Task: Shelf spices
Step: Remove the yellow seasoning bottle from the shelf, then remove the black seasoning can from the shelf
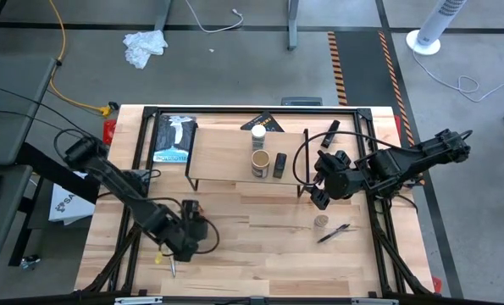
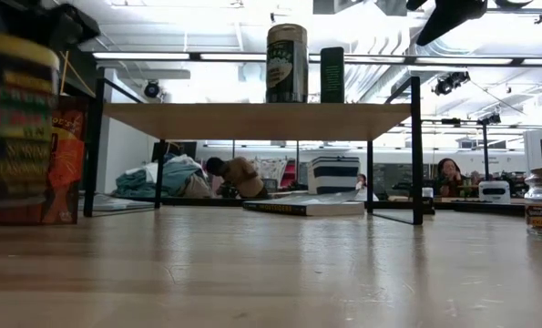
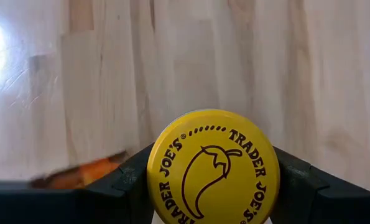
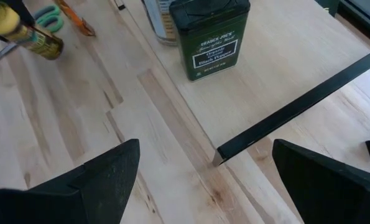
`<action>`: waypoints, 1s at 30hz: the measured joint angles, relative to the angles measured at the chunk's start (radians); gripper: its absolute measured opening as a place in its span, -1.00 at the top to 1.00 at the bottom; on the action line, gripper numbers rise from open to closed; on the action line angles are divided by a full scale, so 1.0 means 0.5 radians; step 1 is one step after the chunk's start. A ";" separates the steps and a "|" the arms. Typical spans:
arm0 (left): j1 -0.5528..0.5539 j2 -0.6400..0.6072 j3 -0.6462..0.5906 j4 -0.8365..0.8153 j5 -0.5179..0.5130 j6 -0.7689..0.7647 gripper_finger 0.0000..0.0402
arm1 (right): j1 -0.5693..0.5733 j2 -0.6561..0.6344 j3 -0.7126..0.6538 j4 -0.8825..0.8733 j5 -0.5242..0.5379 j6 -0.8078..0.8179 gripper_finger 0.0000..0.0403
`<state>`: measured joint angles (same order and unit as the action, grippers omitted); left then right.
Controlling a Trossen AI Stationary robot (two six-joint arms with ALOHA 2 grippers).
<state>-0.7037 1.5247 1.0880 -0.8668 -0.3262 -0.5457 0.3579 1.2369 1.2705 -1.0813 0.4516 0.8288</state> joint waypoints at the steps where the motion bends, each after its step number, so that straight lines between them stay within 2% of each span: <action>1: 0.009 0.024 -0.004 0.022 0.001 0.010 -0.07 | 0.000 0.000 0.000 0.000 -0.001 0.000 -0.81; 5: 0.033 0.096 -0.005 0.087 0.017 0.068 -0.14 | 0.000 0.000 0.000 0.000 -0.012 0.000 -0.81; 11: 0.129 0.132 -0.005 0.095 0.300 0.068 -0.43 | 0.000 0.000 0.000 -0.001 -0.013 0.000 -0.81; 16: 0.206 0.073 -0.001 0.087 0.338 0.084 -0.48 | 0.000 0.000 0.000 -0.001 -0.012 -0.002 -0.81; 20: 0.271 -0.005 0.109 -0.027 0.369 0.112 -0.49 | 0.000 0.000 0.000 -0.002 -0.041 -0.085 -0.81; 27: 0.344 -0.138 0.411 -0.328 0.126 0.324 -0.49 | 0.000 0.000 0.000 0.008 -0.170 -0.309 -0.81; 30: 0.389 -0.169 0.526 -0.445 -0.021 0.412 -0.49 | -0.014 0.000 0.000 0.124 -0.175 -0.427 -0.81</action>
<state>-0.5091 1.4402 1.3508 -1.0892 -0.3369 -0.3395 0.3509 1.2369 1.2705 -1.0195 0.3639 0.6153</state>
